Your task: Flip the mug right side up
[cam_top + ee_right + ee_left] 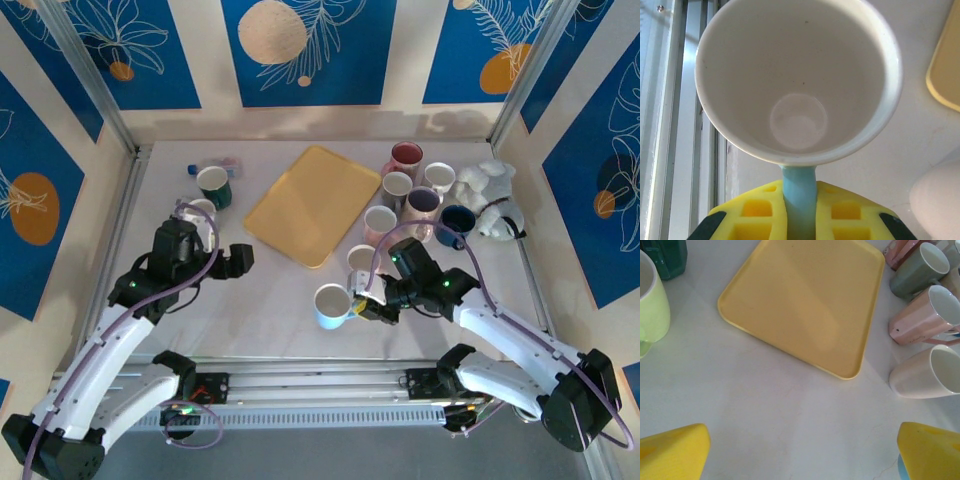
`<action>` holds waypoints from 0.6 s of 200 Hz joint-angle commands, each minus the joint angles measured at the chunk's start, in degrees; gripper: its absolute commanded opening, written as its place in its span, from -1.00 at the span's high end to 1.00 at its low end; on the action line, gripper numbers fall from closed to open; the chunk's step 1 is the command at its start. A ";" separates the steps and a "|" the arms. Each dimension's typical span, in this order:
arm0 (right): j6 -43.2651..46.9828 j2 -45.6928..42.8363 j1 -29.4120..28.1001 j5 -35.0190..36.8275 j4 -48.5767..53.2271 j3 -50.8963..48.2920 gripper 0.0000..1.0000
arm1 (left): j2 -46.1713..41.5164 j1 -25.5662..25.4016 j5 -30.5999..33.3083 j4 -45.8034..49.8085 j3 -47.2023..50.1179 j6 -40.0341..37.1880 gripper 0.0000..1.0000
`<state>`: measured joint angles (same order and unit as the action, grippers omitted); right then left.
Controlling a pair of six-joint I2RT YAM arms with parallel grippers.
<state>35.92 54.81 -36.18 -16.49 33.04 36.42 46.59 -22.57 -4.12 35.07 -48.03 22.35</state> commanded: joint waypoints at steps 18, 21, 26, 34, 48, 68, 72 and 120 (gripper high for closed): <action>-0.17 0.39 -0.38 -3.72 -6.66 -2.39 1.00 | -0.26 0.86 1.63 -1.88 1.27 -1.00 -0.92; -0.16 0.47 -0.38 -3.72 -6.67 -2.50 1.00 | -0.27 0.87 1.65 -1.93 1.35 -0.92 -0.93; -0.26 0.48 -0.38 -3.64 -6.75 -2.63 1.00 | -0.31 0.86 1.67 -2.00 1.49 -0.83 -0.93; -0.17 0.41 -0.38 -3.26 -7.00 -2.94 1.00 | -0.38 0.86 1.67 -2.24 1.67 -0.83 -0.93; 0.24 0.24 -0.38 -2.54 -7.70 -3.85 0.98 | -0.38 0.86 1.68 -2.46 1.96 -0.95 -0.93; 0.75 0.00 -0.47 -1.63 -7.40 -4.27 0.91 | -0.44 0.86 1.70 -2.53 2.28 -0.73 -0.93; 0.75 -0.04 -0.47 -1.53 -7.39 -4.40 0.89 | -0.43 0.86 1.63 -2.67 2.37 -0.73 -0.93; 0.82 -0.65 -0.41 -1.18 -7.92 -5.61 0.66 | -0.38 0.86 1.13 -3.50 3.16 -0.80 -0.94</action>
<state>35.94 55.72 -36.27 -15.40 28.27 31.00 46.59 -22.50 -3.31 32.97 -45.56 22.31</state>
